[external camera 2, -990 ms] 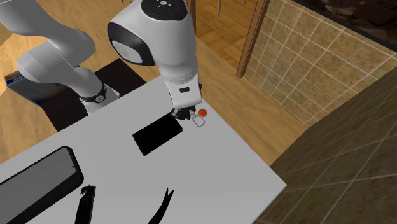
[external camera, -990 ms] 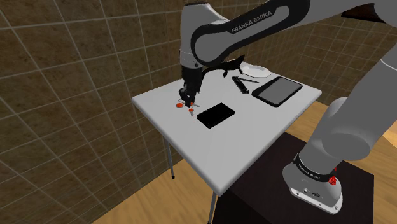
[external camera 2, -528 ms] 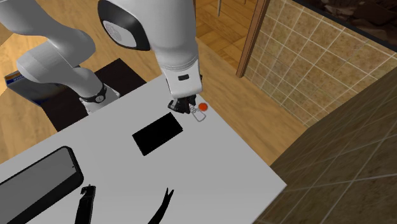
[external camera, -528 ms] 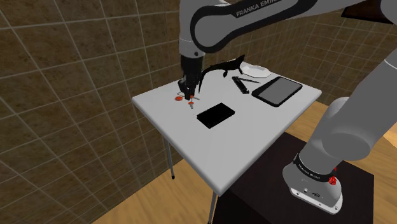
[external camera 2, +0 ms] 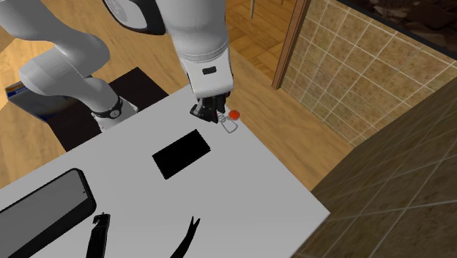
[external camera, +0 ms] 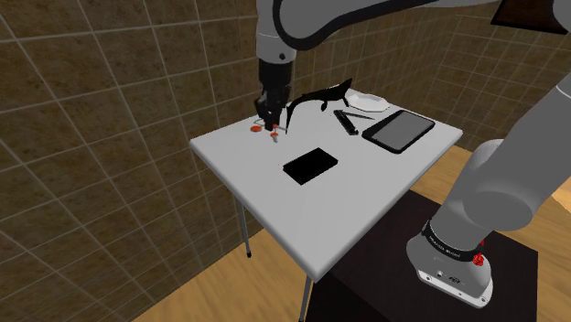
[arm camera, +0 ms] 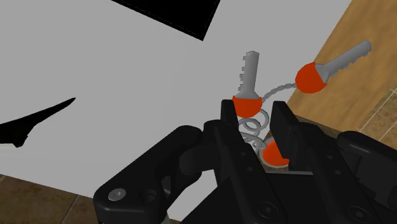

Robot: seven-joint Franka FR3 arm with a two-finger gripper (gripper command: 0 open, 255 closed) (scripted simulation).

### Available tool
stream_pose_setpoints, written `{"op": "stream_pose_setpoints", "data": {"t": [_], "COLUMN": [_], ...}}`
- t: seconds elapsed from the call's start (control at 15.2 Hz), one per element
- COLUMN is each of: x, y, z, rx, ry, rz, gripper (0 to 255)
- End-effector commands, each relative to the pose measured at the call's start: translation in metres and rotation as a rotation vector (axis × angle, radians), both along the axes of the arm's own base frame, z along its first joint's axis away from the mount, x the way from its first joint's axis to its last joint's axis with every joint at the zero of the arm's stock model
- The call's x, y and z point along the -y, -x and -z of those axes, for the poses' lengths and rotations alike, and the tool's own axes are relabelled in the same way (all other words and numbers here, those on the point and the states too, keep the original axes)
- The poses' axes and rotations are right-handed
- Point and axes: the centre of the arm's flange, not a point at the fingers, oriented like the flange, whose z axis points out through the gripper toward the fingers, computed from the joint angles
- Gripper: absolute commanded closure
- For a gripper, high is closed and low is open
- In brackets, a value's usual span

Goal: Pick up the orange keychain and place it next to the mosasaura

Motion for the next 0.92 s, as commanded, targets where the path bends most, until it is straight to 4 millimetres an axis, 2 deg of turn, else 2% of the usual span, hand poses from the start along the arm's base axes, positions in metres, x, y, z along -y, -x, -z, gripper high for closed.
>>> {"op": "stream_pose_setpoints", "data": {"t": [0.0, 0.07, 0.86], "x": [0.0, 0.0, 0.099], "y": [0.0, 0.0, -0.124], "z": [-0.011, -0.012, -0.012], "rx": [0.0, 0.0, 0.0], "ry": [0.0, 0.0, 0.0], "rz": [0.0, 0.0, 0.0], "gripper": [255, 255, 255]}}
